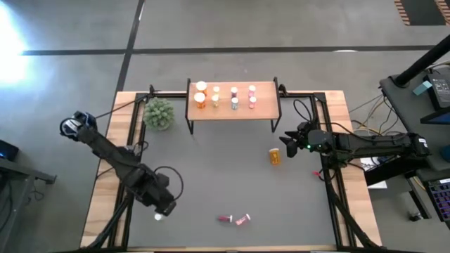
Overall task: Pick and place medicine bottles onto shelf by color
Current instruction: Put the yellow pill bottle on the shelf aligned with the other yellow pill bottles
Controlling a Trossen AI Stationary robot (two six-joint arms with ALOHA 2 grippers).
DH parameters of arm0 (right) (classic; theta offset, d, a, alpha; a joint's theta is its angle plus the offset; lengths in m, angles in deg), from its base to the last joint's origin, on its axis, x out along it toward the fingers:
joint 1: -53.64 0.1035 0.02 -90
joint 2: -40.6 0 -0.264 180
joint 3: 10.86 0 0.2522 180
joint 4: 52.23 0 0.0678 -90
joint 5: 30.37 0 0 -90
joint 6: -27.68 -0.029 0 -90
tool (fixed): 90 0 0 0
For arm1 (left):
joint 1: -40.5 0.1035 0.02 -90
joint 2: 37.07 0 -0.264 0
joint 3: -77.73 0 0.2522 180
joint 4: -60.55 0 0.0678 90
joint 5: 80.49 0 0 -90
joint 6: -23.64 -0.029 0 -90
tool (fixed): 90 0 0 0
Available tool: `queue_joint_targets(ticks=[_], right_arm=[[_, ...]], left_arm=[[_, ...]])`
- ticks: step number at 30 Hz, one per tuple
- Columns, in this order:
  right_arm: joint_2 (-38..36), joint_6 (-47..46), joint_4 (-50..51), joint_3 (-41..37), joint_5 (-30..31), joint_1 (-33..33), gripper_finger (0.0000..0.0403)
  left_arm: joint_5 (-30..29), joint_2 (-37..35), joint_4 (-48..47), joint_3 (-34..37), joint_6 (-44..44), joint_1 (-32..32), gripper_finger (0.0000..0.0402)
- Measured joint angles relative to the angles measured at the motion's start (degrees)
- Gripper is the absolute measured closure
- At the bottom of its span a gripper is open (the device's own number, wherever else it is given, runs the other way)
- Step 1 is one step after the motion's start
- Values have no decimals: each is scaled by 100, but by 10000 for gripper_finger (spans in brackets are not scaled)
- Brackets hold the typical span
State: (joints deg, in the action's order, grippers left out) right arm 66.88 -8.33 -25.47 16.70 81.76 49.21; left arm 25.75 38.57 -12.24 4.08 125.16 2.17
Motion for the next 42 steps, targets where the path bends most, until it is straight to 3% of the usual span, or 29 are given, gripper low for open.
queue_joint_targets(ticks=[5,29,42], right_arm=[[0,-1,2,0,-1,0,199],[0,0,15,0,-2,2,200],[0,0,13,0,0,2,199]], left_arm=[[-6,118,-4,183,307,-290,157],[-281,1351,753,185,122,-830,158],[-318,1360,780,198,-38,-835,262]])
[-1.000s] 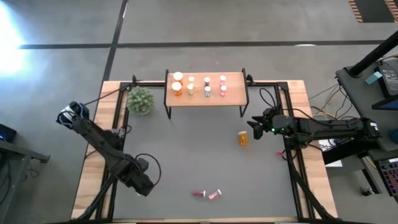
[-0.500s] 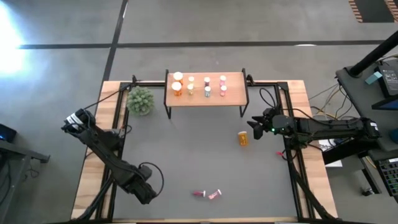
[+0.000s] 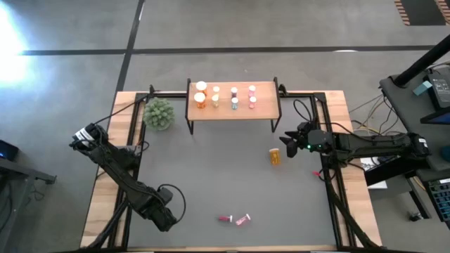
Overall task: Pick and place medicine bottles onto shelf by color
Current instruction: Put the yellow pill bottle on the shelf aligned with the other yellow pill bottles
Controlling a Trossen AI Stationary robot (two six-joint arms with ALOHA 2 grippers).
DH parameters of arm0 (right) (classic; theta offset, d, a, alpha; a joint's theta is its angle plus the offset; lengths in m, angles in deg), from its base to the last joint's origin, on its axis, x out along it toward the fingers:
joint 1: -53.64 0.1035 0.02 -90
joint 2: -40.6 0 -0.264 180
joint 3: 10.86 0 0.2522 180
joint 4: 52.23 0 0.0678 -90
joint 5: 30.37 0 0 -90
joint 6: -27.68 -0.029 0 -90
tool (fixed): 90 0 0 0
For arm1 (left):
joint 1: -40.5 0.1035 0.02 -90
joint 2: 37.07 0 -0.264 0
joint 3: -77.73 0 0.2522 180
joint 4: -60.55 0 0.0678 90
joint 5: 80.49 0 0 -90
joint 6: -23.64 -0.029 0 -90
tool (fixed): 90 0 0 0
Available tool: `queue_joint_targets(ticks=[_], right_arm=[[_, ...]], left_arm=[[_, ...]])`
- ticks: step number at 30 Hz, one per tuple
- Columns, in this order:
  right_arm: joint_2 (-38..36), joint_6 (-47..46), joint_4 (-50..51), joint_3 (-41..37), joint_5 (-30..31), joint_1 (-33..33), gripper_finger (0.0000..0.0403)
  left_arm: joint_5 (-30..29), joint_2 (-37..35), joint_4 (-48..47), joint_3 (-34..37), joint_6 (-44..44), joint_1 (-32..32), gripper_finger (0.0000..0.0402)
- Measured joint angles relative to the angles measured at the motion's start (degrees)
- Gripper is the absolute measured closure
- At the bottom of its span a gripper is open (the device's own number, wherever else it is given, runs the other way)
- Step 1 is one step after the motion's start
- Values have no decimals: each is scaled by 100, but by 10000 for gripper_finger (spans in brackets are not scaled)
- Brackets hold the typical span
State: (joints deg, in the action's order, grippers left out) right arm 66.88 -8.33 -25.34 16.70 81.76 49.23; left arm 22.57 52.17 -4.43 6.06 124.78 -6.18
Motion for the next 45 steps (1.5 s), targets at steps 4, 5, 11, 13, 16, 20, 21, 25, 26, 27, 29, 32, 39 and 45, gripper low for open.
queue_joint_targets(ticks=[4,5,11,13,16,20,21,25,26,27,29,32,39,45], right_arm=[[0,0,2,0,0,-1,200],[0,0,1,0,-1,-1,199],[0,0,0,0,-2,-2,200],[0,0,0,0,-2,-2,199],[0,-1,0,0,-2,0,200],[0,0,0,0,-2,-2,199],[0,0,0,0,-1,-1,200],[0,-2,0,0,-2,-2,199],[0,0,-2,0,-2,0,199],[0,0,0,0,0,-1,200],[0,0,0,0,0,-2,199],[1,-1,-2,0,-1,-1,199],[0,0,-2,0,-2,0,199],[0,-1,-2,0,-1,0,199]], left_arm=[[-1,0,0,-1,0,2,291],[-2,0,-1,-5,0,2,295],[-8,0,-2,-13,4,2,295],[-11,0,-23,-25,-3,5,291],[-139,-2,-26,-71,-92,40,290],[-346,-13,-27,-196,-380,189,289],[-377,-13,-20,-227,-518,246,289],[-442,-15,-29,-288,-1159,605,288],[-446,-15,-28,-306,-1365,718,288],[-446,-15,-28,-328,-1604,833,288],[-444,-17,-30,-360,-2095,1095,288],[-445,-17,-35,-406,-2890,1505,288],[-444,-17,-38,-723,-4504,2578,288],[-480,-20,-35,-1393,-5546,3439,288]])
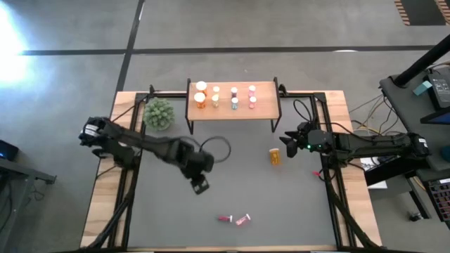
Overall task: Pick and place medicine bottles onto shelf by color
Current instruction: Put the yellow pill bottle on the shelf aligned with the other yellow pill bottles
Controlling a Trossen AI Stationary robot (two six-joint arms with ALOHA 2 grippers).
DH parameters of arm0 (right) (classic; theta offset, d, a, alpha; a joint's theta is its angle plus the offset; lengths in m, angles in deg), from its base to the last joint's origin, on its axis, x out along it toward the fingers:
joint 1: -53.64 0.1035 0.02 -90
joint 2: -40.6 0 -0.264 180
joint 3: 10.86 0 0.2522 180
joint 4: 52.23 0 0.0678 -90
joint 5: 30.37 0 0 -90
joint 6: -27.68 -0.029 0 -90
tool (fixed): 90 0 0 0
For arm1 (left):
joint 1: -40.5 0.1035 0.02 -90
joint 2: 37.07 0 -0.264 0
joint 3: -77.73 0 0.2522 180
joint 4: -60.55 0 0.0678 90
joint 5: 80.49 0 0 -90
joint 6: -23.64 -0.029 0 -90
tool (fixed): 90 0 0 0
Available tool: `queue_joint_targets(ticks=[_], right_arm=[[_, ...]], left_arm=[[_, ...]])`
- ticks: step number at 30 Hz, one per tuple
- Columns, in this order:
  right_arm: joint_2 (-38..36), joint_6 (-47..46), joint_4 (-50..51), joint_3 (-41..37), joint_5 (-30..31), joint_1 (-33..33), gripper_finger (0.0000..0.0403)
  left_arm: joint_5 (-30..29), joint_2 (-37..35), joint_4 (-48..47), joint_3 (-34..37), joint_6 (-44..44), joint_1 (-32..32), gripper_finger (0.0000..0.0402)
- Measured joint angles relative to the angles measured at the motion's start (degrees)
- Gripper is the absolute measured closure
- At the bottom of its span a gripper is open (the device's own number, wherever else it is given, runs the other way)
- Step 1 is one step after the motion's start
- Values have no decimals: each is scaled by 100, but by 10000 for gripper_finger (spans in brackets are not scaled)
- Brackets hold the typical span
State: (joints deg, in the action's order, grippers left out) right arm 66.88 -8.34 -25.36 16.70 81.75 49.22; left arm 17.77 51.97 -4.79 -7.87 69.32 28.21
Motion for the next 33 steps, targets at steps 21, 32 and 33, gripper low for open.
queue_joint_targets(ticks=[21,32,33], right_arm=[[0,1,-6,0,-1,-1,199],[0,1,-4,0,-1,-1,200],[1,1,-4,0,-1,-1,199]], left_arm=[[-397,315,-174,-1643,-1313,2196,288],[-54,823,-934,-2649,-2296,2622,288],[-47,894,-1103,-2790,-2436,2646,288]])
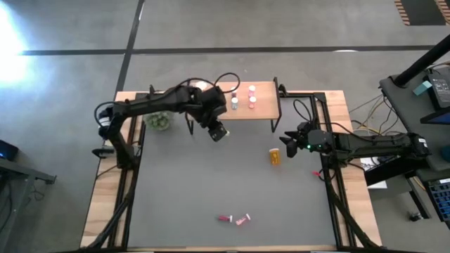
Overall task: Pick and place medicine bottles onto shelf by color
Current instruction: Put the yellow pill bottle on the shelf aligned with the other yellow pill bottles
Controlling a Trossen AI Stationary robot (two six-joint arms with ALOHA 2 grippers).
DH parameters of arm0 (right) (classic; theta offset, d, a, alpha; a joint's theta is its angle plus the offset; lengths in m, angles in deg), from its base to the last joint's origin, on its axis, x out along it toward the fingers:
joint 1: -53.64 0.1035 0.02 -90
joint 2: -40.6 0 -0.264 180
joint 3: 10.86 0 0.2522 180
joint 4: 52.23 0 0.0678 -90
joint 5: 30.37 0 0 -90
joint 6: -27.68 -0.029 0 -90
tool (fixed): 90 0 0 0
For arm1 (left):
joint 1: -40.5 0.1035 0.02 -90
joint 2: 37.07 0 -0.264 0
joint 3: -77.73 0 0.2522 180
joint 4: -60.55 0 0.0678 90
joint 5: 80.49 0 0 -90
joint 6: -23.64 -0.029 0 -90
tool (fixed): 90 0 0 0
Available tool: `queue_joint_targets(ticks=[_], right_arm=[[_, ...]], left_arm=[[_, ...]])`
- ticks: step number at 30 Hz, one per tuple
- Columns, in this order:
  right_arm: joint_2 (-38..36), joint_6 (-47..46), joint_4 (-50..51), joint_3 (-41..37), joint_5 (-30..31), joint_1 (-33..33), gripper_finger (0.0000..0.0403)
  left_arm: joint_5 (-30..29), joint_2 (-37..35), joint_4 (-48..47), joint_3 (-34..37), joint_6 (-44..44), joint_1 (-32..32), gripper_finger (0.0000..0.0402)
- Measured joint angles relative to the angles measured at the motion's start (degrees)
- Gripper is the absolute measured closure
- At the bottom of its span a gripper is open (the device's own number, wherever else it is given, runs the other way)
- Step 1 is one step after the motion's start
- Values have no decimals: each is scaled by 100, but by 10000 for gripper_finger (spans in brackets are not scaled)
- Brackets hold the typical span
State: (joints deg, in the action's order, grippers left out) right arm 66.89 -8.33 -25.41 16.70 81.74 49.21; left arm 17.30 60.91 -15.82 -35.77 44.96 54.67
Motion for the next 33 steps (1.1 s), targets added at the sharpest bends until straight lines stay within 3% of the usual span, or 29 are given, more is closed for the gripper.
queue_joint_targets(ticks=[8,15,26,33], right_arm=[[-1,0,2,0,0,0,199],[-1,-1,11,0,2,0,199],[-1,0,11,0,0,2,199],[-1,-2,11,0,0,0,199]], left_arm=[[7,649,-1364,-1146,-866,74,288],[-126,902,-1886,-1663,-1286,85,288],[-645,916,-2358,-1459,-1475,-44,288],[-677,916,-2311,-951,-1018,-257,288]])
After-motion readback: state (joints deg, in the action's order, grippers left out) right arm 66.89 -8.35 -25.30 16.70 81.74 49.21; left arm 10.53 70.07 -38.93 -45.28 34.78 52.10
